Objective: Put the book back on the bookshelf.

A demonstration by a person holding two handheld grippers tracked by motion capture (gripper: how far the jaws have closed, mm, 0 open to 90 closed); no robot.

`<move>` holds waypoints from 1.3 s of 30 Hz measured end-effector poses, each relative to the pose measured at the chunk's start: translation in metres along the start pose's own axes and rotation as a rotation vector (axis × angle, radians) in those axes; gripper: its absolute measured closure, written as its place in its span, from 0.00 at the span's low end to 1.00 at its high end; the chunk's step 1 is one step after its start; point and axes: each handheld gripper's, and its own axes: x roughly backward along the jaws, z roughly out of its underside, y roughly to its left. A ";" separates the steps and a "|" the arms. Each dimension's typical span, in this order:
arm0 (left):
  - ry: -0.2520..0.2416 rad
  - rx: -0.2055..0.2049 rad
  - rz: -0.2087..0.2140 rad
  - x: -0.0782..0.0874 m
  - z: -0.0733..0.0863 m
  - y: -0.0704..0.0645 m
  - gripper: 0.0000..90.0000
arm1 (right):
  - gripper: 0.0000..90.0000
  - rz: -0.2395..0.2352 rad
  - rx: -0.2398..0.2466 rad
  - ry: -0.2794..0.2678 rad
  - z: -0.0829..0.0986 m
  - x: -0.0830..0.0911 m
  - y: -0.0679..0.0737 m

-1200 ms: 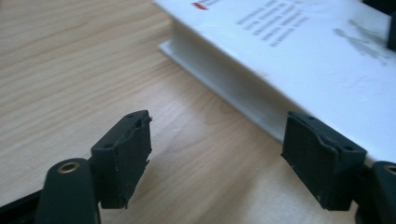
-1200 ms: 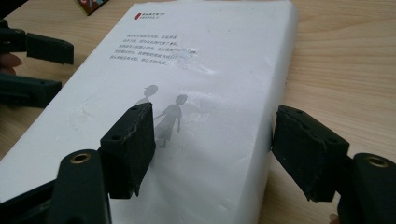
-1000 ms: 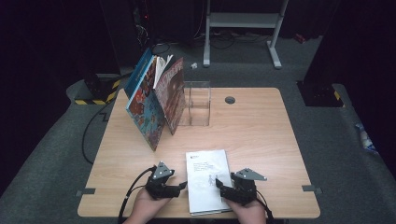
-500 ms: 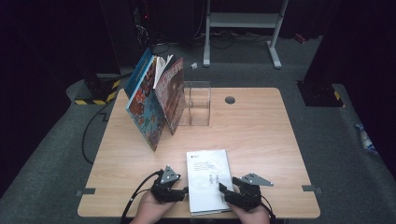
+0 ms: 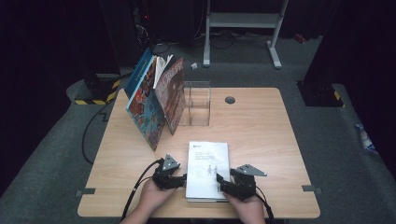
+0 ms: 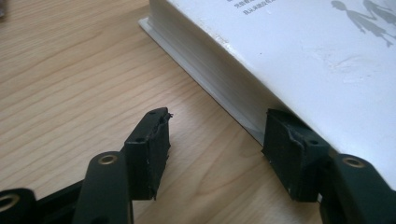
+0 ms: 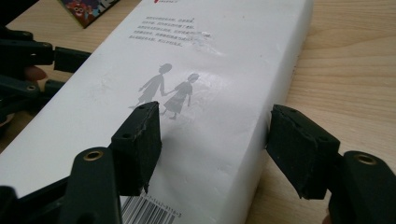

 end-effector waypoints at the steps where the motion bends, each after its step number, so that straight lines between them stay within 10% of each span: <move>1: 0.003 0.002 -0.013 0.002 0.001 0.002 0.41 | 0.39 -0.008 0.001 -0.004 0.001 0.000 0.001; 4: 0.000 0.045 -0.043 0.012 0.007 0.014 0.41 | 0.39 -0.020 0.009 -0.008 0.002 0.000 0.000; 10: -0.141 0.109 0.110 0.028 -0.002 0.010 0.36 | 0.39 -0.062 -0.015 -0.055 0.011 0.001 -0.006; 21: -0.090 0.119 0.248 -0.012 -0.019 -0.008 0.21 | 0.39 -0.065 -0.006 -0.055 0.011 0.001 -0.007; 39: -0.106 0.110 0.252 -0.010 -0.016 -0.007 0.26 | 0.38 -0.074 0.015 -0.059 0.011 0.000 -0.008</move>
